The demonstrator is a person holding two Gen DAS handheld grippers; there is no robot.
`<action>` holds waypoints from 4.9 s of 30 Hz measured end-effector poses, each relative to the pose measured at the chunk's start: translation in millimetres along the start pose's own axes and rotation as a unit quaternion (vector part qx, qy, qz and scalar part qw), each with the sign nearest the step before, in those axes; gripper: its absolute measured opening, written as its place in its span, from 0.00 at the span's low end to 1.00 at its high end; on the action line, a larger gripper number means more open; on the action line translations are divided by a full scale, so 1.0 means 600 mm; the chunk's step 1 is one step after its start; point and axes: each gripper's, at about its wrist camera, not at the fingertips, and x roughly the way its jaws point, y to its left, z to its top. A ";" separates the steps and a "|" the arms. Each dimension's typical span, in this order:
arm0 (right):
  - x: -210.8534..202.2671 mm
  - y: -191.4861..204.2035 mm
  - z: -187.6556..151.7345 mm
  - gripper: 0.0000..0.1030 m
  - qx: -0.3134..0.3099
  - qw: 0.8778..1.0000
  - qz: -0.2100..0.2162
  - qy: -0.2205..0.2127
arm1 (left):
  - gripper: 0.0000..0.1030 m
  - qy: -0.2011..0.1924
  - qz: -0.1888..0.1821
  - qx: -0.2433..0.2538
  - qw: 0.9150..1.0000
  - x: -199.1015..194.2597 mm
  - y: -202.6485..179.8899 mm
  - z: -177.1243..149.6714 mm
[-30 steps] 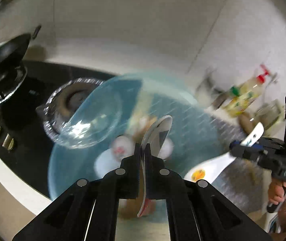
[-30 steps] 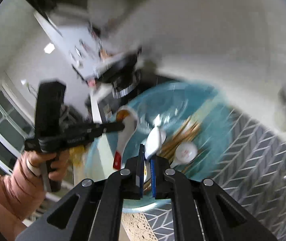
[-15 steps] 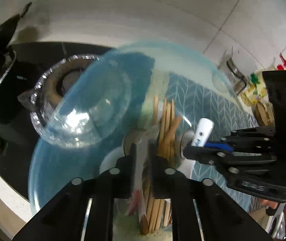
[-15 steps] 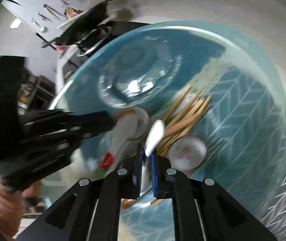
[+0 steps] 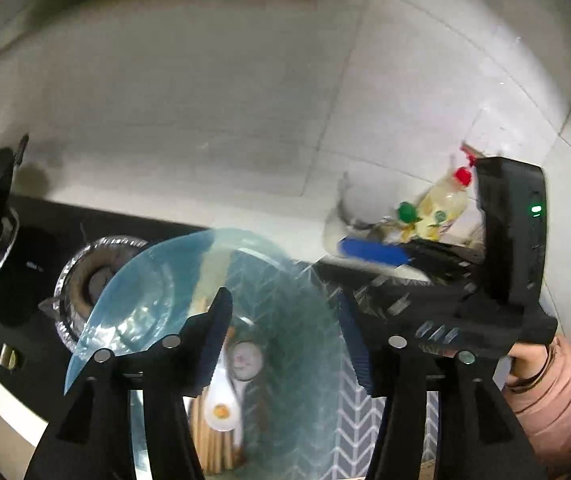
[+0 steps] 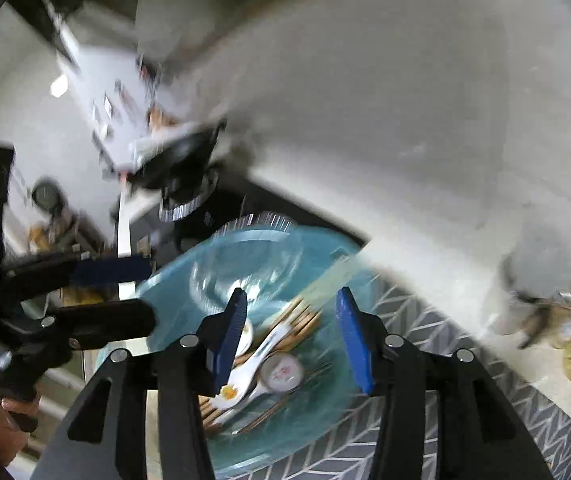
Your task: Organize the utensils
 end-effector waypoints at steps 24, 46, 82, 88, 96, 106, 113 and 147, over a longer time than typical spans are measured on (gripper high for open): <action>-0.230 -0.278 -0.420 0.57 0.109 0.967 -0.228 0.043 | 0.66 0.144 -0.016 -0.013 0.989 0.433 -0.259 -0.115; -0.228 -0.290 -0.447 0.57 0.135 0.964 -0.226 0.041 | 0.50 0.198 -0.069 0.062 0.976 0.400 -0.347 -0.185; -0.207 -0.144 -0.282 0.19 0.250 0.967 -0.015 -0.053 | 0.06 0.011 -0.010 -0.012 1.000 0.043 -0.105 -0.096; -0.071 0.032 -0.173 0.19 0.238 0.970 0.024 -0.041 | 0.06 0.046 0.039 -0.010 0.998 0.026 0.055 -0.100; 0.138 0.161 -0.180 0.19 0.257 0.959 -0.110 0.056 | 0.06 0.127 0.019 0.024 0.991 0.096 0.193 -0.115; 0.190 0.211 -0.203 0.20 0.235 0.942 -0.202 0.130 | 0.19 0.156 -0.010 0.037 0.987 0.120 0.213 -0.145; 0.009 0.291 -0.149 0.23 0.159 0.953 -0.256 0.028 | 0.53 0.074 0.017 0.064 0.995 -0.017 0.206 -0.121; -0.153 0.437 -0.294 0.78 0.215 0.944 -0.244 -0.051 | 0.96 0.061 -0.029 0.150 0.986 -0.207 0.167 -0.216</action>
